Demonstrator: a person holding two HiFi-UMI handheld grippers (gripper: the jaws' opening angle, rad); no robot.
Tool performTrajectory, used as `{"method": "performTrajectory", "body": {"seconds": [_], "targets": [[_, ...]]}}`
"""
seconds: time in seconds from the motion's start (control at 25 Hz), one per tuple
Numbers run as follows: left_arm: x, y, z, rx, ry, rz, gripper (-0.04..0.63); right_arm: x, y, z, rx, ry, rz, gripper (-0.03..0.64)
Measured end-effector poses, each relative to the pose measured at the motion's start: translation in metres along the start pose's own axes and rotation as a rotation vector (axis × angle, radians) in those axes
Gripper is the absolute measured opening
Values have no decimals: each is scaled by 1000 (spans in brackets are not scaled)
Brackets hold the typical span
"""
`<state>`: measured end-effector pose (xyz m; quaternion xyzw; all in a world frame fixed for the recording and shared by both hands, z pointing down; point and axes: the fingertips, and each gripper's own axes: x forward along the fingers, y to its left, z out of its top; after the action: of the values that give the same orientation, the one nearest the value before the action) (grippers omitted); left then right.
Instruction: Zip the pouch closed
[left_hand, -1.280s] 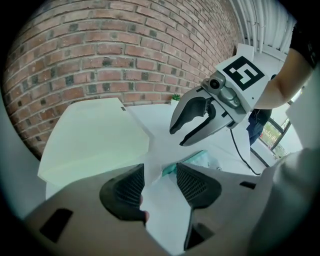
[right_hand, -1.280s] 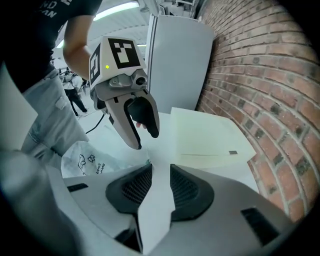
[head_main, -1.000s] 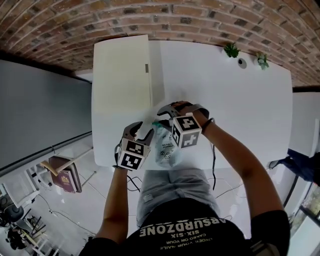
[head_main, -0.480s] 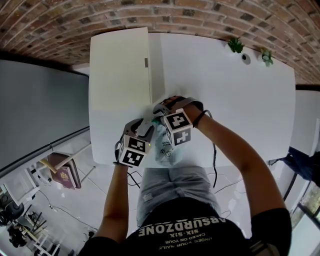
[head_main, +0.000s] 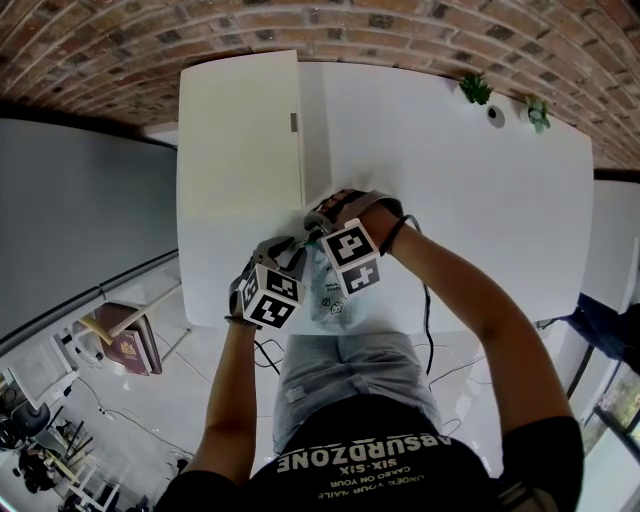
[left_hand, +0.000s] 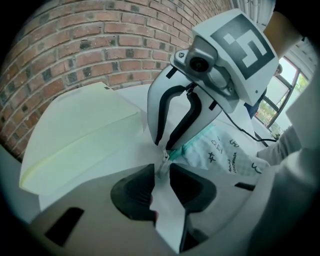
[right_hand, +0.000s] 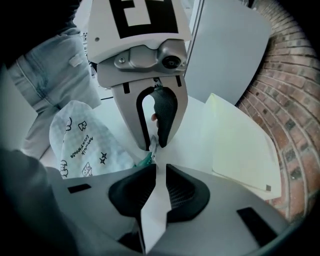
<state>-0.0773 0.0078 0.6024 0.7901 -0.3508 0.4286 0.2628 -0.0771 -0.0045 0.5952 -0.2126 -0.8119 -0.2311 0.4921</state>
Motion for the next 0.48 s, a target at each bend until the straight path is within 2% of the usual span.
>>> {"method": "performTrajectory", "body": {"seconds": [0.16, 0.48], "targets": [[1, 1, -1, 22, 11, 0, 92, 3, 3, 1, -46, 14, -11, 48], [2, 5, -1, 29, 24, 21, 55, 5, 4, 0, -54, 17, -24, 10]]}}
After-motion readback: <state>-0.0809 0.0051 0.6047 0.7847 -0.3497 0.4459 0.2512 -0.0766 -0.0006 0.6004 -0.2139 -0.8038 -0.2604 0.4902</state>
